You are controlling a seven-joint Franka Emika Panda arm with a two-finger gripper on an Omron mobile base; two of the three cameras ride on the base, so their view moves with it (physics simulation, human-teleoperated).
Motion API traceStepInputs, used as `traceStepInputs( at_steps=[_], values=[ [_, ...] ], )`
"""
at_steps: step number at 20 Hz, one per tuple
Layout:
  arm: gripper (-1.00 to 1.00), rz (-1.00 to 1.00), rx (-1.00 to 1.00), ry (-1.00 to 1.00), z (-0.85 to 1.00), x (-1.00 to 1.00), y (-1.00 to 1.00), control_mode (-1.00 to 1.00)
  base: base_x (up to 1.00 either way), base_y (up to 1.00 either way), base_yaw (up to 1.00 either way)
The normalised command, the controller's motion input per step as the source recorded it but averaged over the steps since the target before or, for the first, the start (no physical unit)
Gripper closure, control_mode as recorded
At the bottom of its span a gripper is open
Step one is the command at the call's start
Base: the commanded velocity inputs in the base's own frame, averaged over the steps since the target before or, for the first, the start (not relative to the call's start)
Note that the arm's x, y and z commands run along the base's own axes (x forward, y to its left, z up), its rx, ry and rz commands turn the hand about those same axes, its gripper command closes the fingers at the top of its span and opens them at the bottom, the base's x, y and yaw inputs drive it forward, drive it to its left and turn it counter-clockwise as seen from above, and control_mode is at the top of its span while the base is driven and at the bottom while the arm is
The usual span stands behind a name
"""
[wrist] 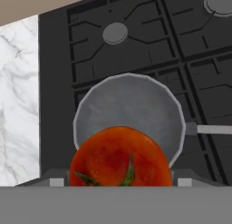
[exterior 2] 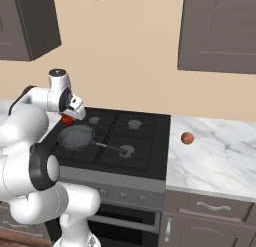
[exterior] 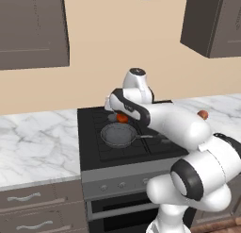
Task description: Place the pan on the front left burner on the stove. Then place the tomato and the onion in the pan and turn on the front left burner.
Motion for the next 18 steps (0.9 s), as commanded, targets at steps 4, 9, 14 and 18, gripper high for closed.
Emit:
traceStepInputs(
  at_steps=[4, 9, 14, 18],
  values=[
    [1.00, 0.00, 0.00, 0.01, -0.12, 0.09, 0.00, -1.00, 0.00, 0.00, 0.00],
    [1.00, 0.00, 0.00, 0.00, -0.23, 0.06, 0.00, -1.00, 0.00, 0.00, 0.00],
    [1.00, 0.00, 0.00, 0.00, -0.28, 0.05, 0.00, -1.00, 0.00, 0.00, 0.00],
    [1.00, 0.00, 0.00, 0.00, -0.25, 0.01, 0.00, -1.00, 0.00, 0.00, 0.00]
  ],
)
